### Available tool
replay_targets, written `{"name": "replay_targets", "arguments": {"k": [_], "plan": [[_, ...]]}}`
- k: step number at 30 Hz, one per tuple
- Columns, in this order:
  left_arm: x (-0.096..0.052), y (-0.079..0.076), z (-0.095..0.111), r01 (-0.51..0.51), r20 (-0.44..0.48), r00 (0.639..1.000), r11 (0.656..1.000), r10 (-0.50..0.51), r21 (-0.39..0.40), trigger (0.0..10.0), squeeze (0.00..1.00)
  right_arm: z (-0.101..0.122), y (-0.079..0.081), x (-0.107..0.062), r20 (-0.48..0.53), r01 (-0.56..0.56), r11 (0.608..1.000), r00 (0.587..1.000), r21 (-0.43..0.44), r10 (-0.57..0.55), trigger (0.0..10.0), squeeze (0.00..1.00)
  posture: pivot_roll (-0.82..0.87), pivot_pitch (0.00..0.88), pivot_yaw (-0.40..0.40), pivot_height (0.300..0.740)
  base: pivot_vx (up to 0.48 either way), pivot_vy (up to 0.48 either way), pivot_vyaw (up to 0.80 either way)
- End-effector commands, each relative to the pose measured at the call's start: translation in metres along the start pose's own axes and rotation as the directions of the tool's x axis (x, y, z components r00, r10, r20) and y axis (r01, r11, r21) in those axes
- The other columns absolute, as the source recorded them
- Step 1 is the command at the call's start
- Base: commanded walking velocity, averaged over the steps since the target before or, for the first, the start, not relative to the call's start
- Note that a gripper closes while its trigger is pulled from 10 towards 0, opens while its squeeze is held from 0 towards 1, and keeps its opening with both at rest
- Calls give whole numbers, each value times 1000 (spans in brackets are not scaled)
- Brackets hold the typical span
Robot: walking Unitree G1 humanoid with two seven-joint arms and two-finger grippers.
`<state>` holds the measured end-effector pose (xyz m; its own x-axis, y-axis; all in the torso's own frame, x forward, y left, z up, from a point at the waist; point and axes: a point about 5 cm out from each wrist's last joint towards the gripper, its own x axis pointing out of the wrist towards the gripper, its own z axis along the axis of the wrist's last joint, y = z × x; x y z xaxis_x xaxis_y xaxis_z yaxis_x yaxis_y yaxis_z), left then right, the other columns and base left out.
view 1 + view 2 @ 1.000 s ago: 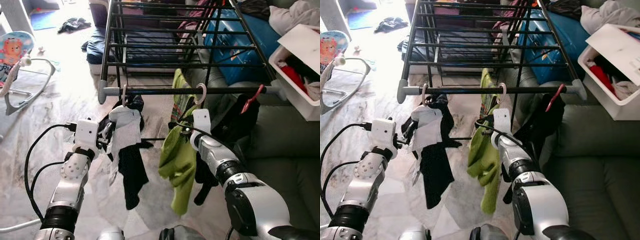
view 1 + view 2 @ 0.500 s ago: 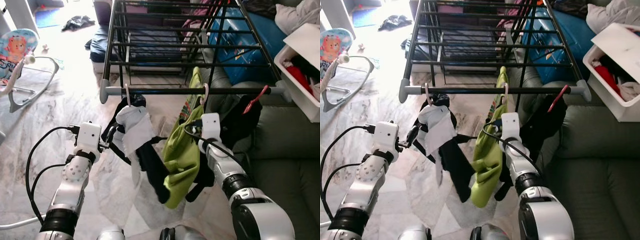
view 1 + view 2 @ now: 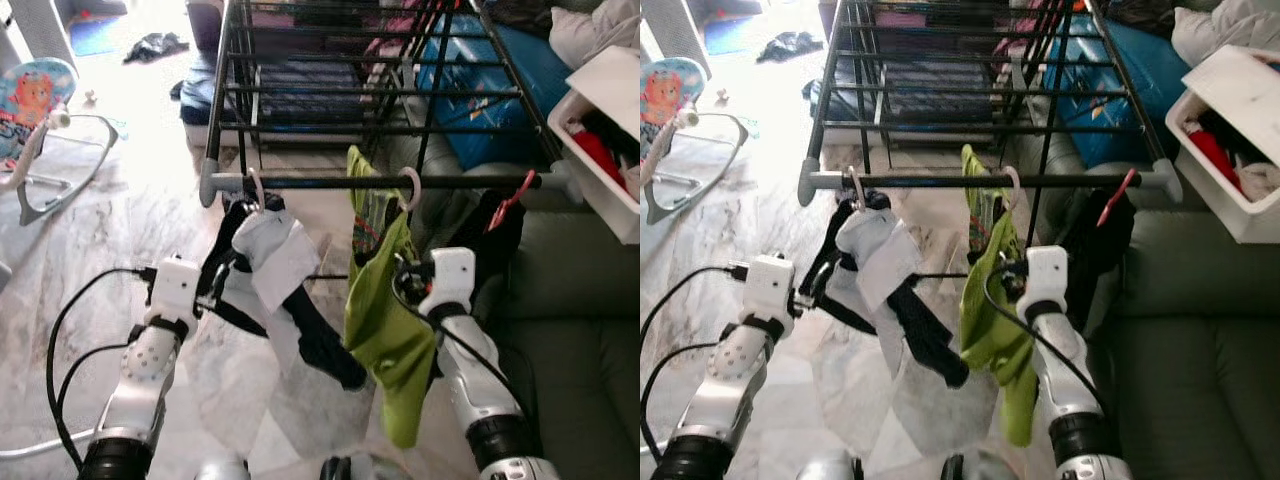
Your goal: Hang hanger
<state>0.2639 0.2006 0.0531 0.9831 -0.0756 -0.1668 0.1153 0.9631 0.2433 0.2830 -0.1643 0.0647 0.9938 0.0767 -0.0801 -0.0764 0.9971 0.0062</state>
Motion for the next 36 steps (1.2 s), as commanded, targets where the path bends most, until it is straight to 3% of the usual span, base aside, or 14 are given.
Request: {"name": "replay_targets", "arguments": {"k": [1, 7, 15, 30, 31, 32, 34, 35, 36], "plan": [[-3, 4, 3, -24, 8, 1000, 1000, 24, 2, 10000, 0, 7, -3, -5, 25, -7, 1000, 1000, 9, 7, 10000, 1000, -17, 51, -67, 740, 0, 0, 0], [-8, 0, 0, -32, 3, 999, 999, 32, -14, 10000, 0, 5, -4, -17, 21, -35, 999, 999, 5, 35, 10000, 1000, -6, 41, -64, 740, 0, 0, 0], [-9, 1, 2, -16, -1, 1000, 1000, 16, -11, 10000, 0, 5, -1, -19, 6, -27, 999, 1000, 23, 27, 10000, 1000, -2, 44, -49, 740, 0, 0, 0], [-7, 2, 6, -16, 0, 1000, 1000, 16, -10, 10000, 0, 7, -2, -18, -1, -22, 999, 1000, 26, 22, 10000, 984, -5, 48, -48, 740, -259, 0, 0], [-7, 2, 6, -16, 1, 1000, 1000, 16, -10, 10000, 0, 8, -2, -18, 2, -23, 999, 1000, 22, 23, 10000, 761, -5, 48, -49, 740, -266, 0, 0], [-7, 2, 6, -16, 1, 1000, 1000, 16, -10, 10000, 0, 8, -2, -18, 2, -23, 1000, 1000, 22, 23, 10000, 761, -5, 48, -49, 740, -266, 0, 0], [-6, 2, 6, -16, 2, 1000, 1000, 16, -10, 10000, 0, 9, -2, -18, 10, -20, 1000, 1000, 17, 20, 10000, 463, -4, 48, -52, 740, -266, 0, 0], [-6, 2, 6, -15, 3, 1000, 1000, 15, -9, 10000, 0, 10, -2, -18, 14, -19, 1000, 1000, 15, 18, 10000, 463, -4, 48, -52, 740, -266, 0, 0], [-6, 2, 7, -15, 4, 1000, 1000, 15, -9, 10000, 0, 11, -2, -18, 18, -20, 1000, 1000, 12, 19, 10000, 196, -2, 47, -54, 740, -262, 0, 0]]}}
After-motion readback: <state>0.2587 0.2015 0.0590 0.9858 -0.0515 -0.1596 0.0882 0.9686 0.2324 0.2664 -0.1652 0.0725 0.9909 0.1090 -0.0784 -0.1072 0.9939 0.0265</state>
